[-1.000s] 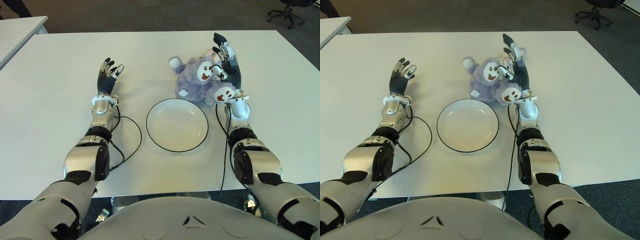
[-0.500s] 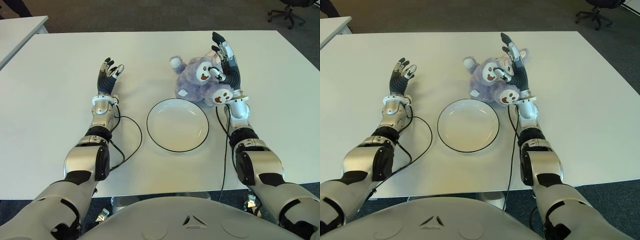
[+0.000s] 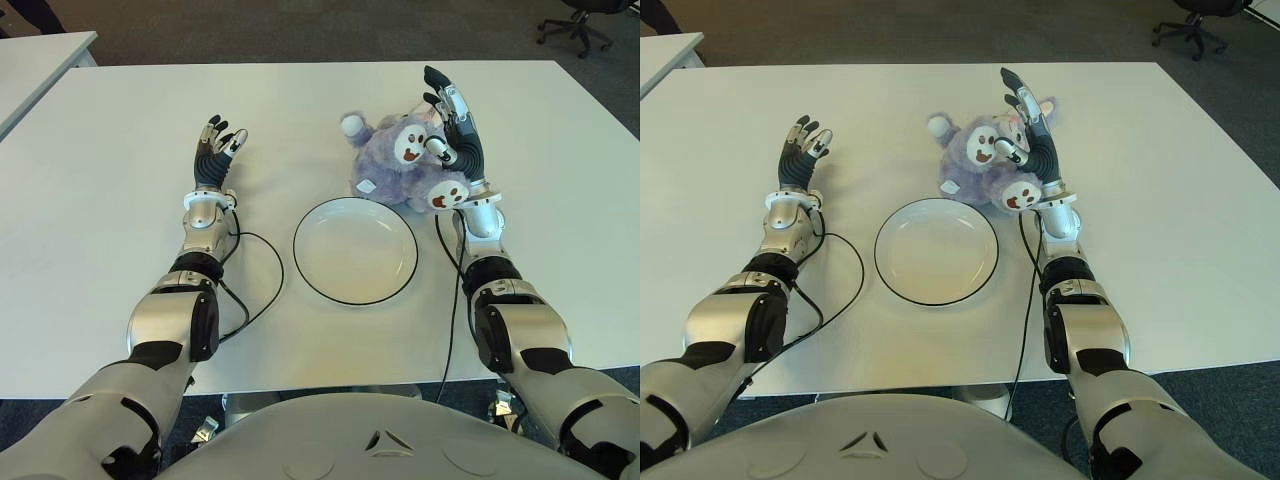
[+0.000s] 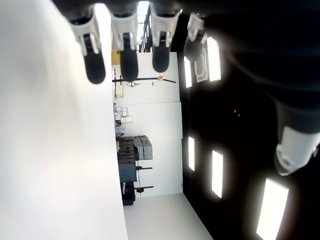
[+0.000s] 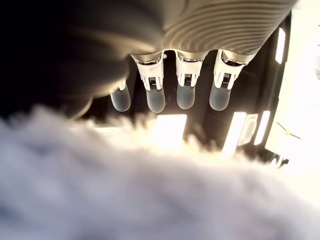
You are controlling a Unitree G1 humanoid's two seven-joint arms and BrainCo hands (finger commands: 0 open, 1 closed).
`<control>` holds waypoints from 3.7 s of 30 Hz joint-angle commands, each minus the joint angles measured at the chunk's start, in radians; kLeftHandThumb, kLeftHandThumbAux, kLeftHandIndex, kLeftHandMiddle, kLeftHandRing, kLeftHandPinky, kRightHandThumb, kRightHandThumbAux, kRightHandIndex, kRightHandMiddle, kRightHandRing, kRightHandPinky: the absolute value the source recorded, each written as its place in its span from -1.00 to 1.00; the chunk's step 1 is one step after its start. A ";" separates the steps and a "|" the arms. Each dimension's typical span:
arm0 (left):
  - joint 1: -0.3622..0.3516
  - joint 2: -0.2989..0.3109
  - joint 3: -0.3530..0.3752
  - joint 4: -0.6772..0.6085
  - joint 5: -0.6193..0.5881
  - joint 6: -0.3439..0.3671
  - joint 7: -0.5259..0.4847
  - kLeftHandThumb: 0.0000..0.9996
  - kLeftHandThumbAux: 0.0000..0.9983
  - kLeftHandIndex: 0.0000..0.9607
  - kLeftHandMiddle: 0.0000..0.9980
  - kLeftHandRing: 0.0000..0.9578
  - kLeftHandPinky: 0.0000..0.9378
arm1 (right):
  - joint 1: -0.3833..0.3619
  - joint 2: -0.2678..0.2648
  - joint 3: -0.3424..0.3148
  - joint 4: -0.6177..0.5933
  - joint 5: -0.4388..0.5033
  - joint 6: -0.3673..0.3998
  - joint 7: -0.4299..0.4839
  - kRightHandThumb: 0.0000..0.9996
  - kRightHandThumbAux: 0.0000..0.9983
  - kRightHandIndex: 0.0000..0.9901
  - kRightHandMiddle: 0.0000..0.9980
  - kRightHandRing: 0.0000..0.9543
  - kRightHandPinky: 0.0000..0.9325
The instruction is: Put the doll into the plate.
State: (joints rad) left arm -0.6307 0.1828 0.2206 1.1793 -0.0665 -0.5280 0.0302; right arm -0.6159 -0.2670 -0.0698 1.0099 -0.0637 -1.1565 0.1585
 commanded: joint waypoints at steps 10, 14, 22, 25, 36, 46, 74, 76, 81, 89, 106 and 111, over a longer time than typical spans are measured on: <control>0.121 -0.023 -0.001 0.067 0.003 0.063 -0.010 -0.97 0.05 -1.00 -0.77 -0.70 -0.59 | 0.208 -0.009 0.005 0.052 0.044 0.018 0.065 -0.68 -0.47 -1.00 -0.99 -1.00 -1.00; 0.120 -0.023 -0.004 0.067 0.006 0.067 -0.004 -1.00 0.05 -1.00 -0.77 -0.70 -0.62 | 0.209 -0.007 0.006 0.047 0.068 0.011 0.097 -0.69 -0.46 -1.00 -0.99 -1.00 -1.00; 0.115 -0.024 0.002 0.068 -0.002 0.076 -0.011 -1.00 0.03 -1.00 -0.76 -0.71 -0.67 | 0.220 -0.011 0.020 0.022 0.078 -0.034 0.134 -0.65 -0.44 -1.00 -0.99 -1.00 -1.00; 0.114 -0.024 0.006 0.068 -0.007 0.078 -0.017 -1.00 0.03 -1.00 -0.76 -0.71 -0.68 | 0.228 -0.009 0.027 0.015 0.061 -0.049 0.126 -0.61 -0.45 -1.00 -0.99 -1.00 -1.00; 0.108 -0.023 0.010 0.070 -0.013 0.083 -0.017 -1.00 0.02 -1.00 -0.75 -0.71 -0.65 | 0.264 0.010 0.040 -0.025 0.101 -0.038 0.163 -0.47 -0.37 -1.00 -0.97 -1.00 -1.00; 0.110 -0.016 0.006 0.069 -0.011 0.073 -0.037 -1.00 0.03 -1.00 -0.76 -0.74 -0.72 | 0.280 0.015 0.031 -0.037 0.156 0.000 0.218 -0.53 -0.43 -1.00 -0.96 -1.00 -0.99; 0.107 -0.011 0.011 0.071 -0.016 0.079 -0.045 -1.00 0.00 -1.00 -0.73 -0.68 -0.63 | 0.338 0.010 -0.008 -0.079 0.301 0.097 0.364 -0.50 -0.45 -1.00 -0.94 -1.00 -0.94; 0.106 -0.011 0.012 0.071 -0.017 0.081 -0.043 -1.00 -0.01 -1.00 -0.72 -0.68 -0.66 | 0.341 0.010 -0.012 -0.086 0.307 0.104 0.373 -0.51 -0.43 -1.00 -0.93 -0.99 -0.93; 0.103 -0.012 0.012 0.072 -0.016 0.085 -0.037 -1.00 -0.02 -0.99 -0.71 -0.67 -0.67 | 0.359 0.007 -0.028 -0.104 0.338 0.125 0.406 -0.51 -0.42 -0.98 -0.91 -0.98 -0.95; 0.102 -0.012 0.013 0.073 -0.019 0.084 -0.040 -1.00 -0.01 -0.99 -0.72 -0.66 -0.59 | 0.387 0.012 -0.056 -0.161 0.419 0.200 0.491 -0.47 -0.44 -0.94 -0.87 -0.96 -0.94; 0.095 -0.003 0.017 0.078 -0.026 0.091 -0.045 -1.00 -0.01 -0.97 -0.72 -0.67 -0.64 | 0.478 0.022 -0.152 -0.214 0.504 0.288 0.562 -0.41 -0.30 -0.82 -0.77 -0.86 -0.84; 0.093 0.002 0.016 0.081 -0.025 0.094 -0.050 -1.00 -0.02 -0.97 -0.72 -0.68 -0.69 | 0.469 0.028 -0.163 -0.176 0.430 0.221 0.499 -0.46 -0.35 -0.85 -0.79 -0.87 -0.85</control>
State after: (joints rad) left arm -0.6478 0.1991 0.2227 1.1770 -0.0801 -0.5272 0.0107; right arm -0.4039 -0.3150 -0.2000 0.6616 0.3934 -0.9126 0.7111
